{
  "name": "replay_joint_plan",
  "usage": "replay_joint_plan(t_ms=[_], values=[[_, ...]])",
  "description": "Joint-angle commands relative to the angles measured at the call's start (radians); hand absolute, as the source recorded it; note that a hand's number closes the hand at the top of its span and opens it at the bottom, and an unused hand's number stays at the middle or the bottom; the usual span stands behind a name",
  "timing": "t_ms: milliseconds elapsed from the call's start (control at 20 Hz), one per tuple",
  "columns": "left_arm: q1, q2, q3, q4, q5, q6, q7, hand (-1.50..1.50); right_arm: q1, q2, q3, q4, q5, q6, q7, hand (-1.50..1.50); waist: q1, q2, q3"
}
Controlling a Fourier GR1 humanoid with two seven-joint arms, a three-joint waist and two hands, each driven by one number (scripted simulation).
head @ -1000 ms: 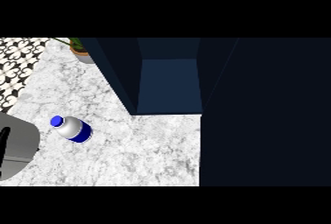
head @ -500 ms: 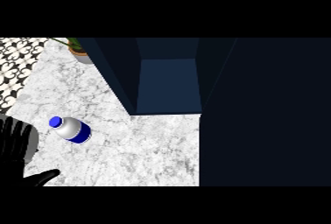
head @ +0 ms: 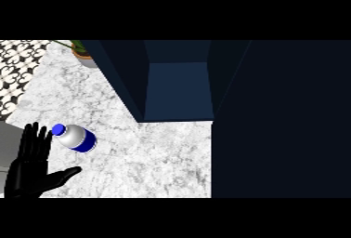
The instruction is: Pick up the bottled water, place it into the cabinet and close the cabinet
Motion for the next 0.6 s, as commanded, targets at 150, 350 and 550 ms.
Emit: replay_joint_plan(t_ms=[150, 350, 550], values=[[-0.076, 0.014, 0.02, 0.276, -0.043, -0.033, -0.194, -1.5, 0.143, 0.006, -0.017, -0.194, -0.053, 0.034, -0.001, -1.5, -0.003, -0.001, 0.0], [-0.161, 0.073, 0.063, 0.438, -0.031, -0.053, -0.246, -1.5, 0.155, 0.023, -0.014, -0.189, -0.056, 0.036, -0.033, -1.5, -0.003, 0.001, -0.001], [-0.254, 0.094, 0.091, 0.573, -0.036, -0.019, -0.296, -1.5, 0.154, 0.0, -0.06, -0.153, -0.064, 0.058, -0.066, -1.5, -0.004, 0.002, -0.001]])
